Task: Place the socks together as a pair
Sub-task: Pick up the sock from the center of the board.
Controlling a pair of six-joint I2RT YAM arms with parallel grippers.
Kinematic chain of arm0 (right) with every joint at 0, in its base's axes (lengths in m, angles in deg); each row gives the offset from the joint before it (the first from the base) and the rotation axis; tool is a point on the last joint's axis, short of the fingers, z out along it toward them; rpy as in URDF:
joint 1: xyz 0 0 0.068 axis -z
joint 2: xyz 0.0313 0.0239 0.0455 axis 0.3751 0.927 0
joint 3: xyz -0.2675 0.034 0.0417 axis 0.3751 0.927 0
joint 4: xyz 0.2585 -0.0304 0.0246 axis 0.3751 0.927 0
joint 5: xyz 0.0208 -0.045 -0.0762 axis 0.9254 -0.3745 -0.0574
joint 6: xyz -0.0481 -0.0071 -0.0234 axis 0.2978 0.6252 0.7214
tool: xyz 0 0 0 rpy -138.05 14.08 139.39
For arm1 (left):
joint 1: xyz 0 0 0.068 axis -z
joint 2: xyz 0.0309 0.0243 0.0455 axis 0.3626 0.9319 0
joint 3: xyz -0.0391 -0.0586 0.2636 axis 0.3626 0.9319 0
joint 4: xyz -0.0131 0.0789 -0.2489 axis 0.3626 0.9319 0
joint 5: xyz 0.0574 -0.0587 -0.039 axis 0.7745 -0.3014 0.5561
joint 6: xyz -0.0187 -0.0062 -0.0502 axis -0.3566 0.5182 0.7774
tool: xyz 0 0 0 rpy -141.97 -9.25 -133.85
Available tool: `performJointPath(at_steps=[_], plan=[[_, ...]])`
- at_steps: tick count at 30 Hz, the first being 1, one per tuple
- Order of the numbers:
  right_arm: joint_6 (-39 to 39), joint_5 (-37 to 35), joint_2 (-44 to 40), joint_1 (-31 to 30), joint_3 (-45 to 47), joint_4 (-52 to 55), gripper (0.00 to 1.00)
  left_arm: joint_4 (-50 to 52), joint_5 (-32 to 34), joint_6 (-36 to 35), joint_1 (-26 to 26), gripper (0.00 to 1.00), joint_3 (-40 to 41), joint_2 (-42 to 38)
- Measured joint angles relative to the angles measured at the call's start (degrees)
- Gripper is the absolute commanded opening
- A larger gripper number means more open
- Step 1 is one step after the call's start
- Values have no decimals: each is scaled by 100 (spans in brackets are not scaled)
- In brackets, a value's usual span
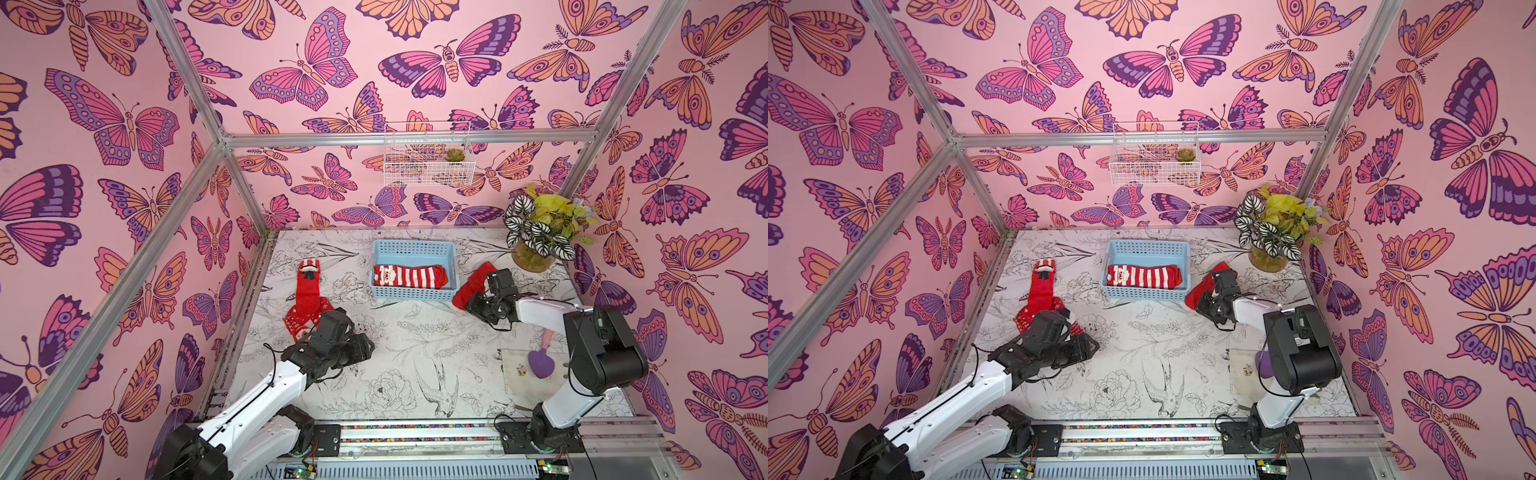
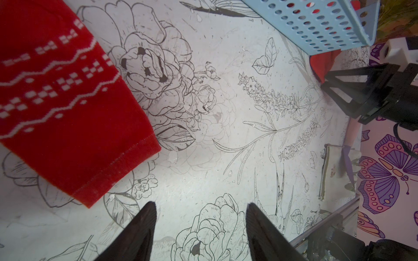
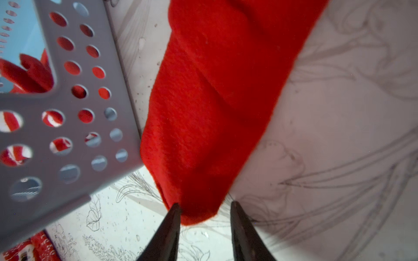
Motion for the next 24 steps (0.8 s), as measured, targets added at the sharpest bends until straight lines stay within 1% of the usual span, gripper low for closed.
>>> performJointPath(at_steps=[7,12,14,19,21,24], plan=[[-575,9,-116,0,225,-297,43,-15,0,4,0,65,44,0],[-782,129,72,0,212,-704,40,-44,-2,31,0,65,61,0],[-848,144,138,0,205,-839,34,-63,-2,44,0,65,83,0],[-977,118,245,0,221,-953,8,-122,-2,46,0,65,149,-15],[-1016,103,247,0,245,-946,0,-125,-2,48,0,65,153,-22],[-1012,52,195,0,262,-890,0,-125,-2,72,0,65,153,-31]])
